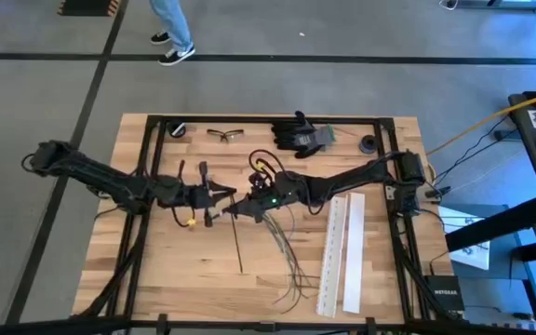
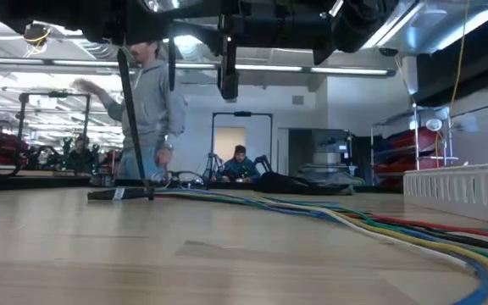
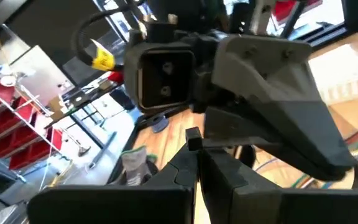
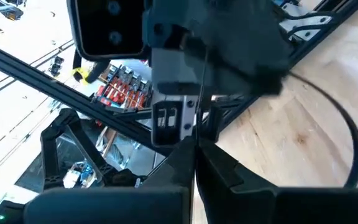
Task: Ziptie cables
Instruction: Wrap the zip tie on the cables
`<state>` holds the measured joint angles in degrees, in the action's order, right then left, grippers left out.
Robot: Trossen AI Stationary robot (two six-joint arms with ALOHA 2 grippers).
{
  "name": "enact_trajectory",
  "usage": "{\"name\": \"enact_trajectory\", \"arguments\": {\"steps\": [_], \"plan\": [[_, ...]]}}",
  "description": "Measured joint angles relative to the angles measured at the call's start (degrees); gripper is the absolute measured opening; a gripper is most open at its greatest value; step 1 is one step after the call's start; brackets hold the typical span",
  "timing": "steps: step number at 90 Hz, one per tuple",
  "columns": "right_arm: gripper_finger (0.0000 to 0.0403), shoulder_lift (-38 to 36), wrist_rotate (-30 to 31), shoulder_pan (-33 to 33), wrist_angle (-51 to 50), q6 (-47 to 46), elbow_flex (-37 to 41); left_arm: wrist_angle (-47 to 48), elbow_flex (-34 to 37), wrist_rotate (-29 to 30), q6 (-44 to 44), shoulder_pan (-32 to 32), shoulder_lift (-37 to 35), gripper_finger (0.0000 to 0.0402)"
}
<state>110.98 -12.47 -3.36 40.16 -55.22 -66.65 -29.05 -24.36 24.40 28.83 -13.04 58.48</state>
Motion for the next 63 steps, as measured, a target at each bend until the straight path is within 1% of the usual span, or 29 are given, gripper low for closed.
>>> {"name": "enact_trajectory", "arguments": {"steps": [28,63], "plan": [[0.0,0.0,-0.1,-0.4,0.0,0.2,0.0,-0.6,0.0,0.3,-0.3,1.5,1.3,0.0],[0.0,0.0,0.0,-0.4,-0.1,0.2,0.0,-2.0,0.0,0.3,-0.2,1.0,1.4,0.0]]}}
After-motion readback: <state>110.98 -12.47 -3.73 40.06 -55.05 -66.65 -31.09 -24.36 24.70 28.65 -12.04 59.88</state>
